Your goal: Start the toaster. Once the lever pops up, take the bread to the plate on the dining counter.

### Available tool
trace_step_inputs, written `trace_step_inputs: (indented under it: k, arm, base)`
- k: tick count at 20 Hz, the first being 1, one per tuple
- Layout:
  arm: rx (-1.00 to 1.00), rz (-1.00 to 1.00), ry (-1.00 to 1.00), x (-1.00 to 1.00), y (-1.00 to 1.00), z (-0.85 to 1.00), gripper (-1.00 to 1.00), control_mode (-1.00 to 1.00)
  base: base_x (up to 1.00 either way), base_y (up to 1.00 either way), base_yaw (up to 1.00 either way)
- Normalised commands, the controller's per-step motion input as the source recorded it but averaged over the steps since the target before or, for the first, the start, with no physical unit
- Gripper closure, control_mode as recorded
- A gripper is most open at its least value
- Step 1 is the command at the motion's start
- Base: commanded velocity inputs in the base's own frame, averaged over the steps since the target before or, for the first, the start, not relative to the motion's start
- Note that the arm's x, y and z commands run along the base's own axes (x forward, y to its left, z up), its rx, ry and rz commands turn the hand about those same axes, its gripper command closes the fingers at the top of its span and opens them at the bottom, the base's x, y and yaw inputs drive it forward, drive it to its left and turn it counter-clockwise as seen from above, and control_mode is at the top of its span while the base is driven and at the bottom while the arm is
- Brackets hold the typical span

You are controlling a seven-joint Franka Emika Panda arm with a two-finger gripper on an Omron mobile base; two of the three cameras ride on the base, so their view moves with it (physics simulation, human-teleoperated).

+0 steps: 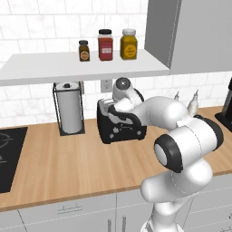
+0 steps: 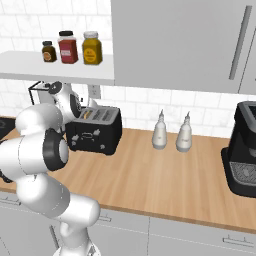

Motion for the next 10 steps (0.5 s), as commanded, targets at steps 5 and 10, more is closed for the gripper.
trace_step_inputs:
  k: [5,10]
  arm:
    - [0.00,0.00,0.00,0.00,0.00,0.00,-1.00,-1.00]
    - [0.00,0.00,0.00,0.00,0.00,0.00,-1.00,-1.00]
  base:
    - [0.00,0.00,0.00]
    - [0.00,0.00,0.00]
